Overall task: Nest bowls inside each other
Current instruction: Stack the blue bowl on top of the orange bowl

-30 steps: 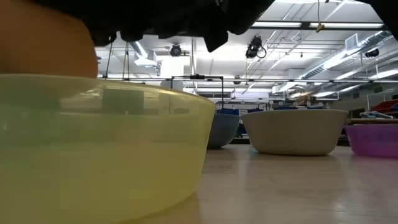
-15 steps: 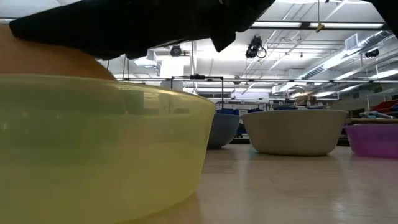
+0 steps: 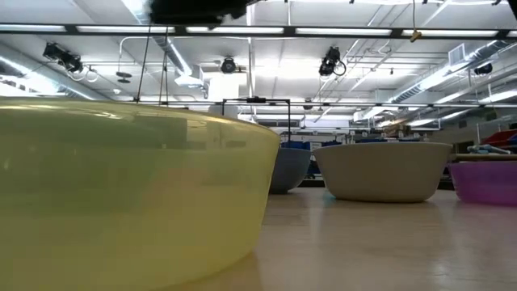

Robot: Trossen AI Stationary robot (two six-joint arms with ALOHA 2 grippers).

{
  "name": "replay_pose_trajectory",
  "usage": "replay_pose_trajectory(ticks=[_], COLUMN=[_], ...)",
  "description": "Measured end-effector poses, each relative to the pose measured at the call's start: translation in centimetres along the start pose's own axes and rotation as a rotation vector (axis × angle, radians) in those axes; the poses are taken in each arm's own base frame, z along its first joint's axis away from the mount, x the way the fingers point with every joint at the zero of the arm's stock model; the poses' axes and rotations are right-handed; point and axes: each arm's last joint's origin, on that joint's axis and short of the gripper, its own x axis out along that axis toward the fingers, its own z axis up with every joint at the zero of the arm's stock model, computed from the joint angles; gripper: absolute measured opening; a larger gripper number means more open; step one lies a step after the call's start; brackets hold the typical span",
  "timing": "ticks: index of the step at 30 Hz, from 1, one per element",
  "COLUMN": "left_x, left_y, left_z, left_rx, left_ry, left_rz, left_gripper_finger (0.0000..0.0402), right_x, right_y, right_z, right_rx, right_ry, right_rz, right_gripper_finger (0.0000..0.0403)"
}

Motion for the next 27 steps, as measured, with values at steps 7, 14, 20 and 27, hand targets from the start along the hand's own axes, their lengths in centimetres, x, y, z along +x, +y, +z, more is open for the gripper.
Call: replay_pose_trajectory(ticks=[7, 14, 20, 27], left_x=[0.6, 1.4, 2.0, 3.0], left_y=[0.2, -0.9, -1.8, -3.3], left_z=[-2.2, -3.9, -4.6, -5.5], left_rx=[0.108, 0.221, 0.305, 0.333], left_ry=[0.221, 0.341, 0.352, 0.324], left_rz=[0.049, 0.085, 0.097, 0.106], left_gripper_finger=[0.0131, 0.0131, 0.0131, 0.0131], right_x=[-8.1, -14.2, -18.0, -21.2], right_y=[-2.7, -1.0, 1.9, 3.7], right_z=[-1.7, -4.8, -7.4, -9.7], right_rx=[0.250, 0.411, 0.519, 0.575], right_ry=[0.292, 0.380, 0.310, 0.254], right_rz=[0.002, -0.060, -0.142, -0.250], right_gripper_finger=[0.0093, 0.0093, 0.0091, 0.0088])
